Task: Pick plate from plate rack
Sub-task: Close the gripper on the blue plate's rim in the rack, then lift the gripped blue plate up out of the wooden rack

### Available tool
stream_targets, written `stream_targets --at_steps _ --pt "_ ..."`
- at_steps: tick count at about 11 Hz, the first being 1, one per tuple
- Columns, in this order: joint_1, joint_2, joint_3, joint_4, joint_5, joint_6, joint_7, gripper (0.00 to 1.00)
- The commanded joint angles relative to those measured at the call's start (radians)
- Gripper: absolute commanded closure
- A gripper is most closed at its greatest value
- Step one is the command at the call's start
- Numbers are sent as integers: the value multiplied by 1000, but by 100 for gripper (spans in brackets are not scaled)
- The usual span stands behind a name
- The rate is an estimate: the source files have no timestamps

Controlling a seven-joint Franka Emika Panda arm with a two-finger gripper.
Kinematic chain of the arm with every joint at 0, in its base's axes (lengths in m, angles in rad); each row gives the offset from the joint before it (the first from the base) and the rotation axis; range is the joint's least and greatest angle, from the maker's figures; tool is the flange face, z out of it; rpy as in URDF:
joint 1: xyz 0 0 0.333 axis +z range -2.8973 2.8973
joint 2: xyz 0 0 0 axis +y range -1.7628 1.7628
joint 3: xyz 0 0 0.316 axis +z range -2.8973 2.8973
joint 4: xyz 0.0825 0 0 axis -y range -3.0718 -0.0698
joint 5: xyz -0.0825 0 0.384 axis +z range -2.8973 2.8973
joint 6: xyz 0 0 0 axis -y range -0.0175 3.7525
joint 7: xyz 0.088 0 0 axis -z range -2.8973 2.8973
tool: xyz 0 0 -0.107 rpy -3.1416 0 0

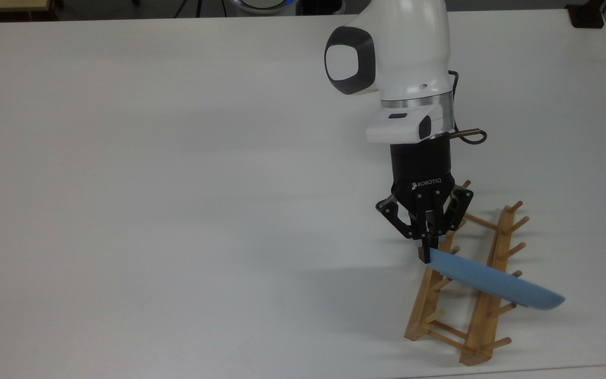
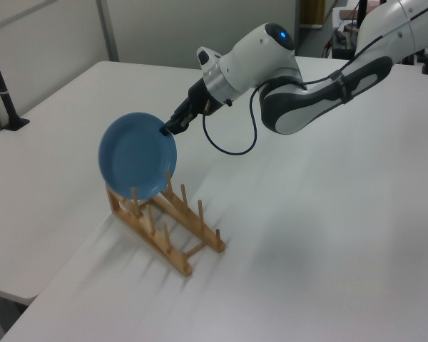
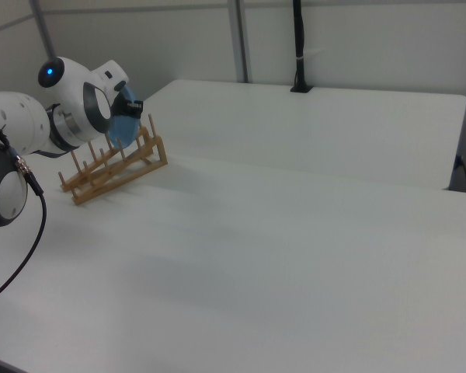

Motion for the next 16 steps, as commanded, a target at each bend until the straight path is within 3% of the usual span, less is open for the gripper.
stream_targets --at_steps 1,3,6,9,12,16 --pt "15 -6 -17 9 -29 8 33 100" --pt "13 -26 -16 1 -25 8 33 100" --pt "-7 -130 -13 -38 11 4 44 100" --pt "-77 -309 -4 -201 48 -42 64 100" --pt "-149 -426 -1 -229 230 -313 -14 100" --pt "-263 -535 -2 -218 497 -740 -404 100"
